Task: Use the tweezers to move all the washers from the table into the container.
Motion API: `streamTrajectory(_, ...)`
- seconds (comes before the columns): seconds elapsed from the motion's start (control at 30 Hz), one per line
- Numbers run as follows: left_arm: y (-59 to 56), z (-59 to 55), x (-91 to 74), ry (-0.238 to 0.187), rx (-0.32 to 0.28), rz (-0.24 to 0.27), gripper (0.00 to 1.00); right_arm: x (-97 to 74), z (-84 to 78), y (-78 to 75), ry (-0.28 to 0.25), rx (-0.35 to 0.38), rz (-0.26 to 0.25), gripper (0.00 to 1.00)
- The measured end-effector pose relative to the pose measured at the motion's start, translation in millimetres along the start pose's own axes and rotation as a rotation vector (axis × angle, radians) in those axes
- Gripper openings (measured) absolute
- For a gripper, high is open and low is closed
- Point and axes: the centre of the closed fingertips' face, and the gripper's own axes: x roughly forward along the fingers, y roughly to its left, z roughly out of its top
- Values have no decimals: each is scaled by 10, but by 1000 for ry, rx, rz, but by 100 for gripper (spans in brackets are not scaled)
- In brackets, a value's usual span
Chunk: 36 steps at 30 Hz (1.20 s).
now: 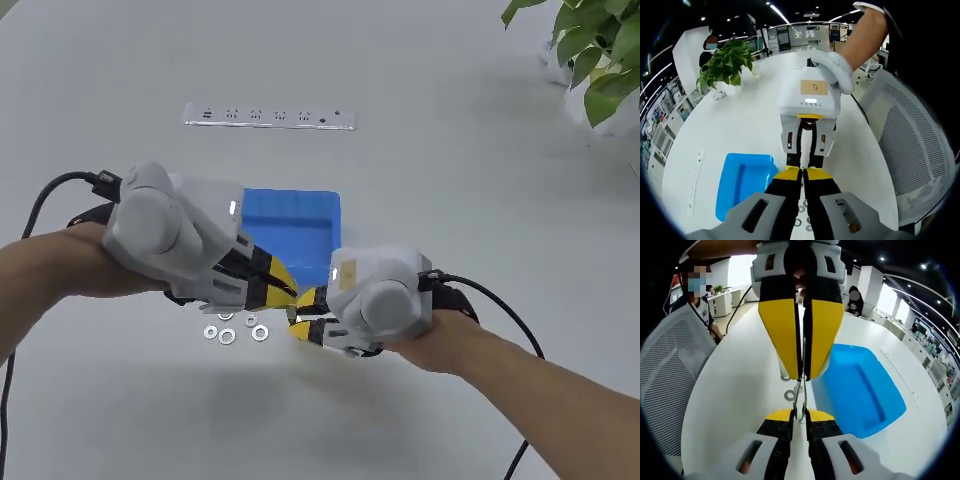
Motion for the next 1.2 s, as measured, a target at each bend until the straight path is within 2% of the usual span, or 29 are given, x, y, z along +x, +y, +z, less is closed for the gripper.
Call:
streamTrajectory(0.3, 44, -17, -14, 2, -4, 0, 6, 4, 12, -9, -3, -6, 4, 13)
streamTrajectory(1.2, 31, -3, -11, -1, -7, -2, 6, -1, 38, -41, -11, -9, -5, 12)
